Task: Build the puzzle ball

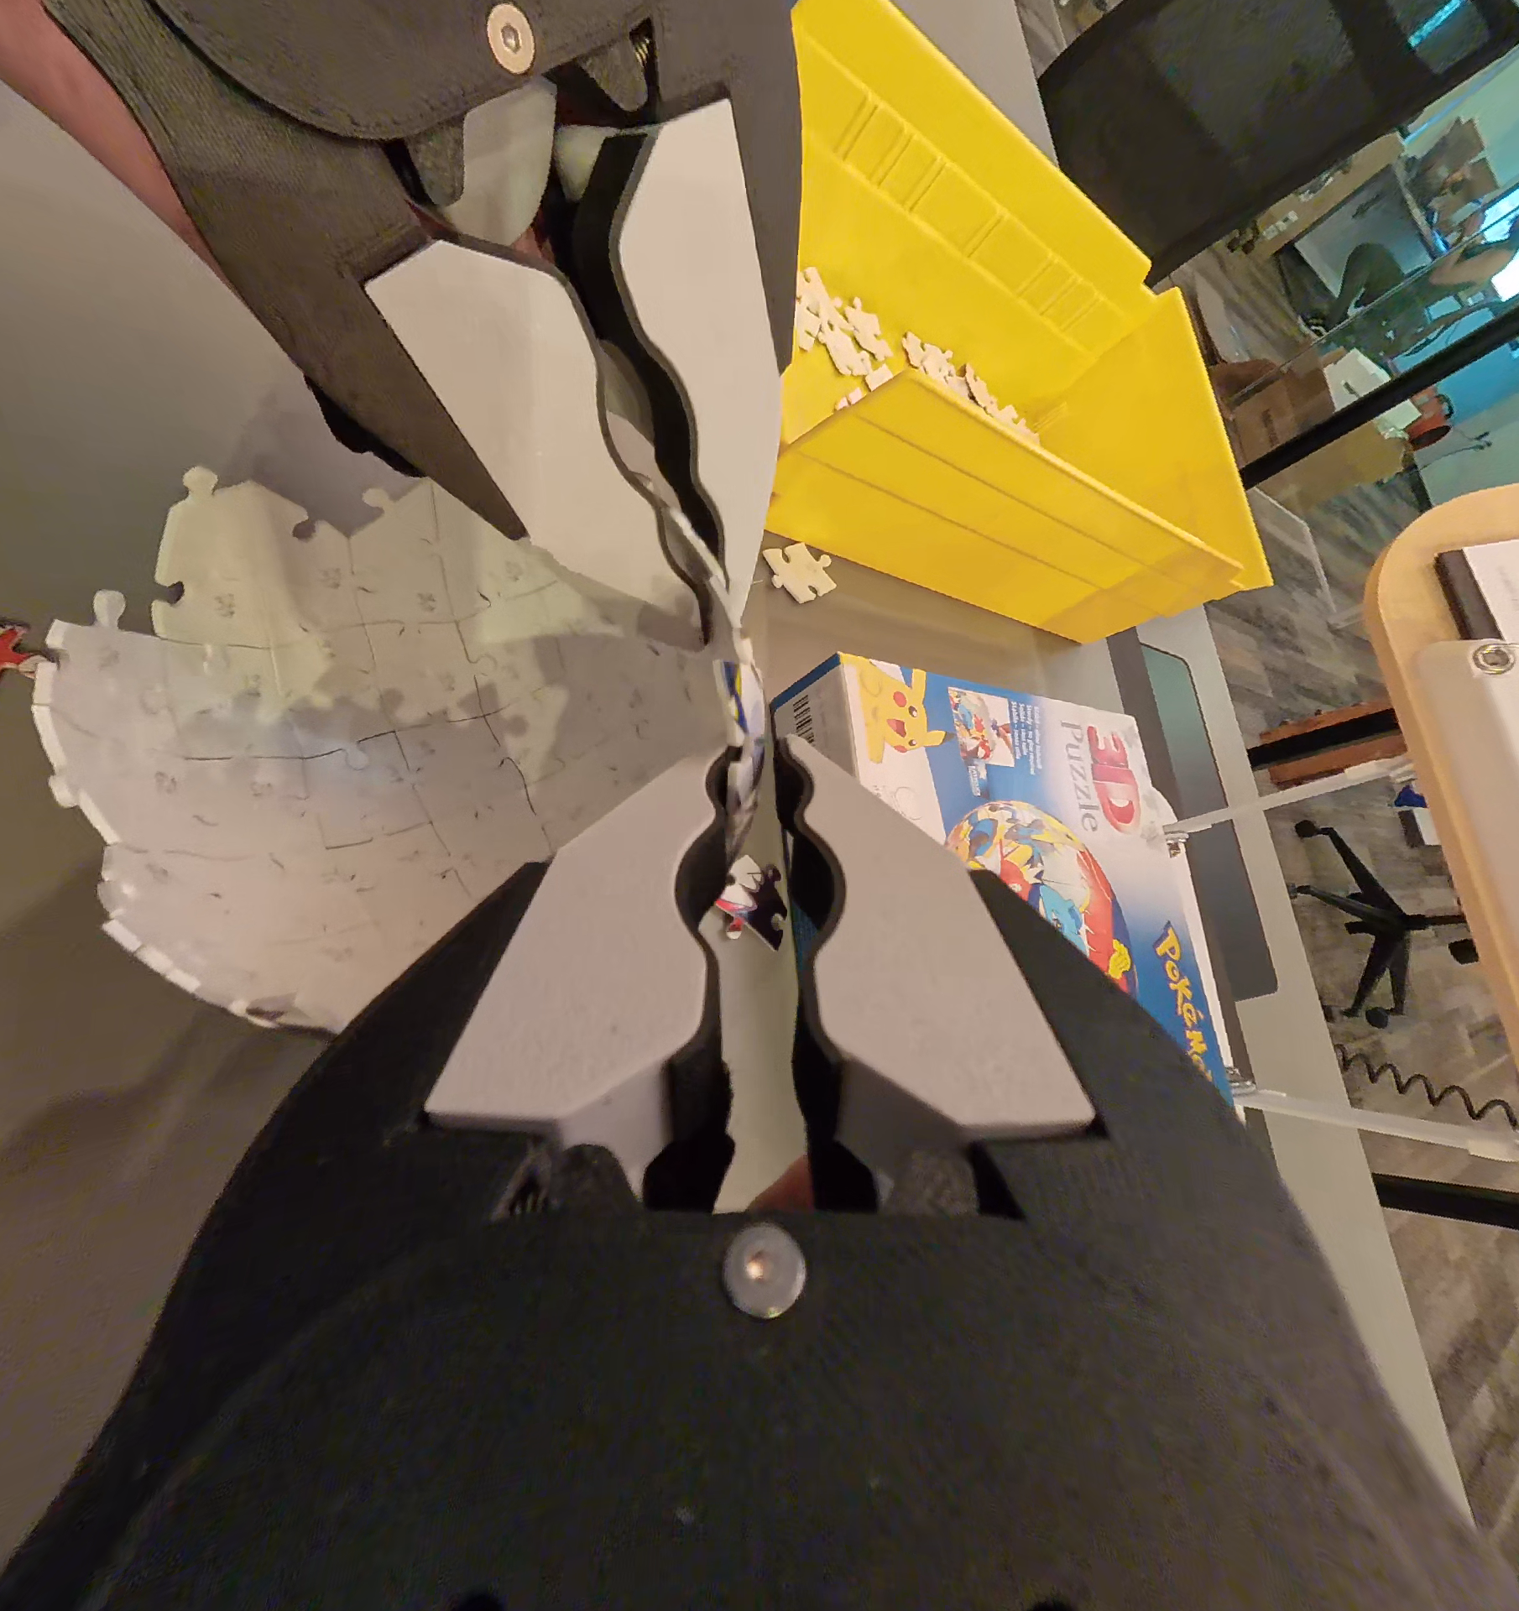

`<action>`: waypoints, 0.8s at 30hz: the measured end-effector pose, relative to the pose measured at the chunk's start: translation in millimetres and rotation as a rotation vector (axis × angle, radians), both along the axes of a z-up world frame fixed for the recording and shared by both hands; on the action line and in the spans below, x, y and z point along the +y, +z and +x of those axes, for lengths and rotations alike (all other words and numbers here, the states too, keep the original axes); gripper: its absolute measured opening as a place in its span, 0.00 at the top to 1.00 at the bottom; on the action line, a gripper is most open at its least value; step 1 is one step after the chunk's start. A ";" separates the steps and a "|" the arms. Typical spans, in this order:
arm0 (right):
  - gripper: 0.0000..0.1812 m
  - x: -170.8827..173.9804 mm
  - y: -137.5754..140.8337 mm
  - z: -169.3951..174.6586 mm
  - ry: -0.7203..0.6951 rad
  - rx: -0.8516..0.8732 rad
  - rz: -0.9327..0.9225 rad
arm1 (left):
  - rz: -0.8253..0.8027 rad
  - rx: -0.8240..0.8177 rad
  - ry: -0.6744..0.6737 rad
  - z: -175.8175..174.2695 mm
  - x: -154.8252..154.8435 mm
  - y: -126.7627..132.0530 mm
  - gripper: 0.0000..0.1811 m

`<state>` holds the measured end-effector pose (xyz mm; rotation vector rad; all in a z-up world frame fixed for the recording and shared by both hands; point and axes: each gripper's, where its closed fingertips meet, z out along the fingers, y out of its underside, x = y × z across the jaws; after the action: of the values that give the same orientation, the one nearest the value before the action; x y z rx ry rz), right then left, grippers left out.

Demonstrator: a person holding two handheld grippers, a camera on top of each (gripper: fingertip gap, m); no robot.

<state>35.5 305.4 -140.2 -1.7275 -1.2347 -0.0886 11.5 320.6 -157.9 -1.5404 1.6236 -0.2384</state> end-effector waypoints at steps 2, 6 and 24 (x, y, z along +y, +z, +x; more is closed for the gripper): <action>0.97 0.2 0.5 -0.3 0.001 0.002 0.002 | 0.009 0.002 -0.010 0.8 -0.9 0.3 0.98; 0.98 0.5 1.0 -0.8 0.002 0.008 -0.002 | 0.041 0.008 -0.022 1.8 -1.3 0.4 0.98; 0.93 -6.1 2.3 6.2 -0.024 0.020 -0.017 | -0.060 0.007 0.027 -12.0 -4.5 2.9 0.88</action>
<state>41.7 299.3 -137.8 -1.7548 -1.2032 -0.0751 -0.5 316.1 -155.0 -1.6089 1.6132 -0.2703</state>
